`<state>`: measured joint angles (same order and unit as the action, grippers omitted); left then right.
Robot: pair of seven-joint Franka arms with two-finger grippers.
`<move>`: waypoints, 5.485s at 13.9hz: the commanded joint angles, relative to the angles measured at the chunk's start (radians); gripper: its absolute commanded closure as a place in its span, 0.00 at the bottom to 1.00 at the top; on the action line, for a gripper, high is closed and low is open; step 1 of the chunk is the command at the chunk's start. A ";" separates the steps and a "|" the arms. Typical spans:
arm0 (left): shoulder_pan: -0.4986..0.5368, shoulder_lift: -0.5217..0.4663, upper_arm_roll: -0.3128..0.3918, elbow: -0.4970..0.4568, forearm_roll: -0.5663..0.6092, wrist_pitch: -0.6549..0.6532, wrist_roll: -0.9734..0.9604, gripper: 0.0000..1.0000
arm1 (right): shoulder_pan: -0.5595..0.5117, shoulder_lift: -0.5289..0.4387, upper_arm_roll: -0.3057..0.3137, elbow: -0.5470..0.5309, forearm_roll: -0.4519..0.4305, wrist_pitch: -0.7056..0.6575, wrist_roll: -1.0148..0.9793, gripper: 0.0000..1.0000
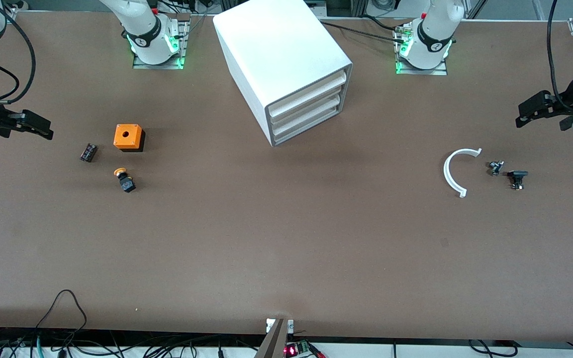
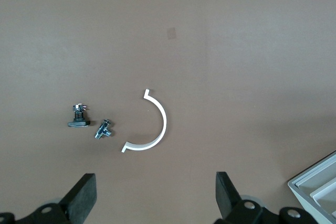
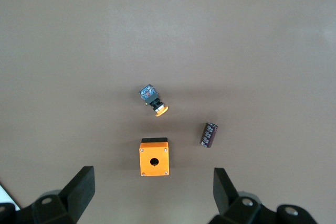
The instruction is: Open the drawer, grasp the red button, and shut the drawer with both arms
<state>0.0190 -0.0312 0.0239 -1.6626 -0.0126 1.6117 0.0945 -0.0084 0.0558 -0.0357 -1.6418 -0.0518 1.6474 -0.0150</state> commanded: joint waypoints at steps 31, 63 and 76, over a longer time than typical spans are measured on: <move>-0.146 0.461 -0.304 -0.429 -0.924 0.187 0.192 0.00 | -0.004 -0.050 -0.013 0.066 0.050 -0.192 0.092 0.00; -0.041 0.340 -0.233 -0.428 -1.018 0.500 0.304 0.00 | 0.425 0.323 0.019 0.134 0.147 0.448 -0.290 0.00; 0.110 0.028 -0.018 -0.136 -0.152 0.171 0.248 0.00 | 0.723 0.509 0.046 0.372 0.147 0.462 -0.549 0.00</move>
<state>0.1318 0.0279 0.0038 -1.8618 -0.3161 1.8723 0.3919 0.6874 0.5568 0.0143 -1.3157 0.0782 2.1829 -0.4645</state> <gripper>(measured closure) 0.000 0.000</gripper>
